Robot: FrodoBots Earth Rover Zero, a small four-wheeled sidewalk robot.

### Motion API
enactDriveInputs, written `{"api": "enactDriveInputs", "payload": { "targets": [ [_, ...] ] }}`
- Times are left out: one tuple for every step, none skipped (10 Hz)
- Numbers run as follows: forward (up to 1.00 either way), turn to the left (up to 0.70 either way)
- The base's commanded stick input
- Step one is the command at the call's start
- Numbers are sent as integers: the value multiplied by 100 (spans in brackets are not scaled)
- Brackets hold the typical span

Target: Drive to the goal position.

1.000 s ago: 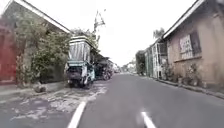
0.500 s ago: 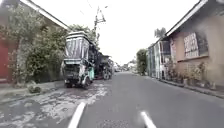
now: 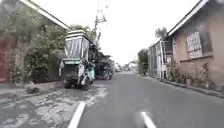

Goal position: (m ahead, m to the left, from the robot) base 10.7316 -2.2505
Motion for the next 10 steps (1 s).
{"api": "enactDriveInputs", "payload": {
  "targets": [
    [70, -35],
    [70, -35],
    [70, -35],
    [70, -35],
    [70, -35],
    [70, -35],
    [70, -30],
    [70, -15],
    [70, -1],
    [70, 0]
  ]
}}
